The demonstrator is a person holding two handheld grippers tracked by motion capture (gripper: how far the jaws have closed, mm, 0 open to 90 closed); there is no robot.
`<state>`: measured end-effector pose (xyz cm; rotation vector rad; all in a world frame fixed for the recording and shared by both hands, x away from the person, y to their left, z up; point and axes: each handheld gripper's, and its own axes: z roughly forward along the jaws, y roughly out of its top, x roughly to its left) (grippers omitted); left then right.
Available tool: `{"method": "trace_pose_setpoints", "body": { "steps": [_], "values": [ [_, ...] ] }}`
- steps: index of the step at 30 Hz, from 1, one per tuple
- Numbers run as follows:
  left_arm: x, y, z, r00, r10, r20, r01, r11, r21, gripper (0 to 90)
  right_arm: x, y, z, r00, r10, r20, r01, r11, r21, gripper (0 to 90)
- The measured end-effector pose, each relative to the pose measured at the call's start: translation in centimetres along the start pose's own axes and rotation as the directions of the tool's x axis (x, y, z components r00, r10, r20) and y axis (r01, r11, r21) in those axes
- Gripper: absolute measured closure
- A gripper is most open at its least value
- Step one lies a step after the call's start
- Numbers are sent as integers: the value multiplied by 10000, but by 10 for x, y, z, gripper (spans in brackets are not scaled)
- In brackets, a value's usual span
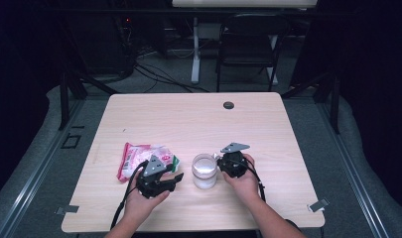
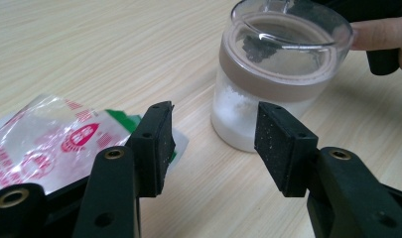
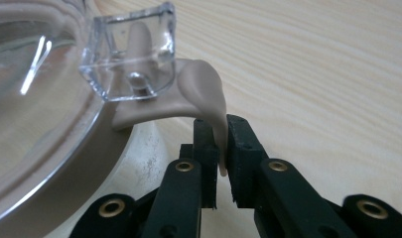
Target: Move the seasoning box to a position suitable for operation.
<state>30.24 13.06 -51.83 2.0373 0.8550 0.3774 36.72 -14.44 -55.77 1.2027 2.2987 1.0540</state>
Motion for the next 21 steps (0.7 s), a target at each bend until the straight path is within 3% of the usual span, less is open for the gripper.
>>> {"method": "trace_pose_setpoints", "body": {
  "steps": [3, 10, 12, 16, 21],
  "values": [
    [-5, 3, 5, 9998, 157, 159, -158, 9999, 69, 494, 1, -5, -8, 9996, 275, 10, -275, 9996, -22, 828],
    [-19, 10, 15, 9935, 1024, 499, -1037, 9943, 239, 485, 8, -13, -23, 9995, -318, 83, 317, 9995, 61, 816],
    [-20, 12, 15, 9900, 1370, 350, -1380, 9900, 284, 485, 9, -15, -27, 9994, -323, 77, 323, 9995, 18, 804],
    [-17, 14, 13, 9909, 1291, 382, -1299, 9913, 204, 485, 6, -17, -38, 9991, -260, -344, 262, 9996, 56, 767],
    [-13, 14, 14, 9942, 1035, 298, -1043, 9942, 262, 485, 6, -16, -42, 9982, -327, -513, 334, 9993, 141, 763]
  ]
}}
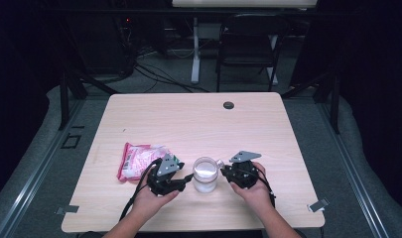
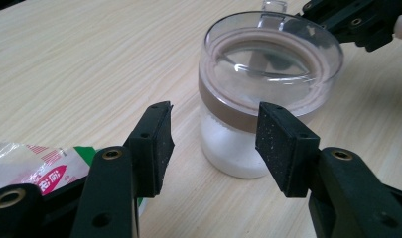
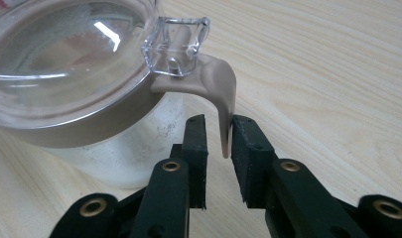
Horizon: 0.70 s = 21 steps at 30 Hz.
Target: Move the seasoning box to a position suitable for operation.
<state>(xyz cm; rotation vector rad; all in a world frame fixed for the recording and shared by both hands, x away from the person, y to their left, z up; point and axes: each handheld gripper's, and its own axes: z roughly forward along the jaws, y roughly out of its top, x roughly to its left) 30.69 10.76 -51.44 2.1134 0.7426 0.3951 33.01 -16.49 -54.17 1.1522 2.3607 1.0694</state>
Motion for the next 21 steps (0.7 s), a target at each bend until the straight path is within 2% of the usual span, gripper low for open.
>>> {"method": "trace_pose_setpoints", "body": {
  "steps": [4, 10, 14, 17, 21],
  "values": [
    [3, 0, -1, 9999, -77, -96, 77, 10000, 42, 487, 2, 1, -1, 9999, -155, -7, 155, 9998, 152, 762],
    [12, -2, -2, 9986, -531, 19, 531, 9986, -42, 489, 4, 4, -7, 9993, -69, -376, 76, 9998, 186, 753],
    [15, -2, -5, 9971, -763, 82, 765, 9967, -261, 491, 3, 10, -20, 9966, -415, -712, 417, 9991, 16, 693],
    [17, -2, -7, 9959, -898, 113, 901, 9953, -352, 502, 3, 13, -27, 9956, -729, -593, 725, 9973, -89, 653],
    [19, -1, -13, 9970, -772, 8, 772, 9959, -462, 525, 5, 17, -38, 9927, -1030, -631, 1018, 9946, -214, 635]
  ]
}}
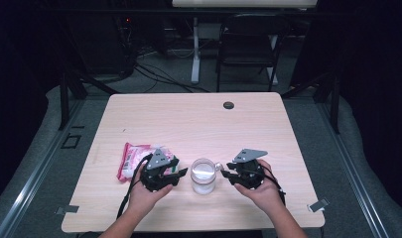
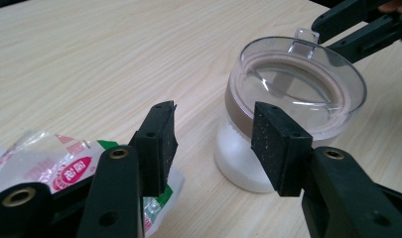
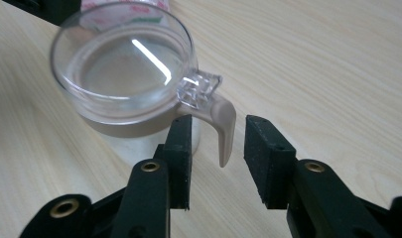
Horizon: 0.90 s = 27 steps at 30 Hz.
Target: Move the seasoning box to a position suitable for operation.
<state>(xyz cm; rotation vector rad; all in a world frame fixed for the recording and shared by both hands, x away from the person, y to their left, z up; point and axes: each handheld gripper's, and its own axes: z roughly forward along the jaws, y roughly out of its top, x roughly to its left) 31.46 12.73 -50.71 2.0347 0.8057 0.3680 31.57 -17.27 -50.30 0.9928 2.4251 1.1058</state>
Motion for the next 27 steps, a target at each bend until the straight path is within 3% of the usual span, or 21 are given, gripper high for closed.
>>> {"method": "trace_pose_setpoints", "body": {
  "steps": [5, 8, 12, 17, 21, 24, 27],
  "values": [
    [1, 2, -5, 9998, -135, 166, 140, 9994, -302, 538, 5, 7, -4, 9994, 303, 148, -294, 9981, -550, 585],
    [0, 2, -7, 9993, -263, 265, 275, 9987, -428, 543, 9, 10, -2, 9987, 402, 325, -387, 9982, -458, 571],
    [-1, 5, -11, 9980, -515, 379, 541, 9958, -733, 566, 8, 17, -4, 9974, 633, 359, -615, 9969, -480, 613],
    [1, 14, -13, 9958, -787, 463, 827, 9924, -912, 582, 3, 34, -14, 9881, 1507, 310, -1485, 9869, -634, 701],
    [7, 31, -20, 9882, -1226, 914, 1339, 9824, -1304, 591, 2, 48, -16, 9825, 1856, 184, -1850, 9823, -289, 746],
    [10, 42, -22, 9905, -1184, 694, 1276, 9806, -1490, 563, 3, 53, -15, 9800, 1985, 133, -1985, 9801, -59, 755],
    [10, 43, -23, 9952, -869, 449, 932, 9814, -1676, 547, 4, 51, -13, 9777, 2098, 111, -2098, 9777, -63, 771]
  ]
}}
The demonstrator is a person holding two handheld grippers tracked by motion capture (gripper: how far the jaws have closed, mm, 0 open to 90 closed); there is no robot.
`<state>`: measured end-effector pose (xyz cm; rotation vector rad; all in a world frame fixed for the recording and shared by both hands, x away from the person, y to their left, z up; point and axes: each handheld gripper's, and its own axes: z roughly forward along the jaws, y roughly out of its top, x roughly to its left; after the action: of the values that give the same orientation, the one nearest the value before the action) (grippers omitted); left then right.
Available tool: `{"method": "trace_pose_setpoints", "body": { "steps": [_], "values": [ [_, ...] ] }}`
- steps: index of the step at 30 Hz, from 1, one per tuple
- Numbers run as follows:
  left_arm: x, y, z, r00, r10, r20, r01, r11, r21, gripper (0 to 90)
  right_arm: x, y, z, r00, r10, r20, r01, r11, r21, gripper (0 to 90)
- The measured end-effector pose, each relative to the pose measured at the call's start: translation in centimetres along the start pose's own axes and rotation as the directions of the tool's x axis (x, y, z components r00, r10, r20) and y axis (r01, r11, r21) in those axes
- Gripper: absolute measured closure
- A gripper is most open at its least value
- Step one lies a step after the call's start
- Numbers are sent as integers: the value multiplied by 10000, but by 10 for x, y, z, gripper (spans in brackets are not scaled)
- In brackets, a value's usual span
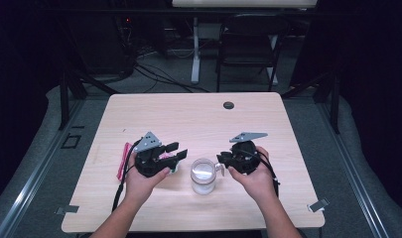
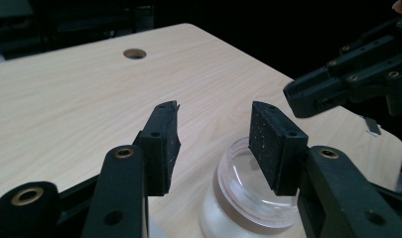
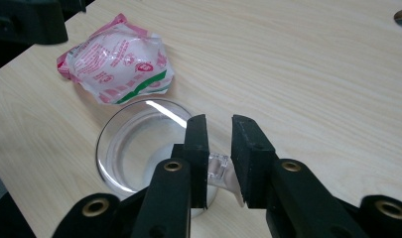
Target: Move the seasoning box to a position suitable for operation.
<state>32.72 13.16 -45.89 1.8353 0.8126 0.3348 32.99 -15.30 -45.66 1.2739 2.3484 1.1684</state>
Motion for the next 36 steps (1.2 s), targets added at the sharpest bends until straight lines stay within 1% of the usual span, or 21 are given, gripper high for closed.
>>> {"method": "trace_pose_setpoints", "body": {
  "steps": [1, 3, 5, 6, 7, 8, 9, 11, 15, 16, 17, 19, 24, 25, 26, 27, 29, 31, 33, 34, 36],
  "values": [
    [-1, -2, 0, 9999, 77, -155, -77, 10000, 39, 553, 1, -1, 0, 10000, -32, -31, 32, 9999, 137, 771],
    [0, -5, 2, 9995, 203, -249, -193, 9990, 400, 556, 2, -3, 1, 9999, -9, -119, 11, 9998, 181, 772],
    [0, -9, 4, 9997, 186, -168, -176, 9982, 575, 577, 3, -4, 3, 9998, -80, -168, 83, 9999, 130, 775],
    [0, -13, 6, 10000, 32, -38, -29, 9975, 700, 602, 4, -5, 4, 9999, -50, -151, 53, 9998, 202, 783],
    [0, -16, 7, 9999, -69, 101, 61, 9966, 816, 641, 4, -6, 6, 9999, -66, -156, 69, 9998, 208, 786],
    [0, -18, 8, 9996, -135, 232, 113, 9959, 901, 694, 5, -6, 7, 9998, 109, -150, -105, 9997, 220, 790],
    [0, -20, 9, 9995, -103, 286, 72, 9944, 1051, 715, 4, -7, 8, 9998, 139, -129, -137, 9997, 211, 800],
    [-2, -24, 12, 9994, -94, 328, 49, 9907, 1363, 760, 4, -8, 10, 9997, 233, -39, -232, 9996, 180, 811],
    [-5, -28, 14, 9981, 93, 613, -209, 9812, 1917, 848, 0, -10, 12, 9989, 456, 64, -457, 9988, 159, 829],
    [-5, -29, 15, 9978, 242, 614, -364, 9779, 2060, 861, -2, -10, 13, 9987, 506, 21, -507, 9986, 155, 830],
    [-6, -31, 16, 9985, 299, 465, -395, 9742, 2224, 873, -3, -11, 13, 9983, 575, 1, -575, 9981, 210, 834],
    [-7, -33, 18, 9986, 324, 414, -414, 9699, 2398, 885, -5, -12, 15, 9981, 620, 49, -621, 9978, 246, 844],
    [-11, -37, 23, 9965, 464, 701, -638, 9605, 2709, 896, -6, -14, 18, 9977, 674, 48, -676, 9970, 387, 865],
    [-11, -38, 23, 9960, 408, 791, -612, 9594, 2755, 900, -6, -14, 18, 9977, 681, 13, -681, 9971, 350, 871],
    [-11, -39, 24, 9957, 468, 797, -672, 9585, 2771, 900, -6, -14, 18, 9978, 670, 2, -670, 9971, 356, 875],
    [-11, -40, 25, 9951, 436, 882, -677, 9541, 2916, 900, -7, -14, 18, 9978, 661, -18, -659, 9971, 373, 876],
    [-11, -42, 26, 9948, 463, 906, -716, 9512, 3002, 900, -8, -14, 18, 9979, 648, -44, -646, 9973, 357, 877],
    [-12, -44, 28, 9934, 535, 1014, -832, 9446, 3175, 900, -8, -14, 18, 9980, 619, -87, -615, 9974, 363, 877],
    [-14, -45, 29, 9926, 571, 1072, -890, 9426, 3220, 900, -8, -14, 18, 9978, 654, -92, -650, 9973, 352, 877],
    [-15, -45, 29, 9916, 630, 1131, -972, 9392, 3294, 900, -8, -14, 19, 9978, 648, -100, -644, 9973, 350, 877],
    [-17, -46, 30, 9913, 773, 1066, -1091, 9353, 3365, 900, -8, -14, 18, 9982, 593, -100, -589, 9976, 366, 878]
  ]
}}
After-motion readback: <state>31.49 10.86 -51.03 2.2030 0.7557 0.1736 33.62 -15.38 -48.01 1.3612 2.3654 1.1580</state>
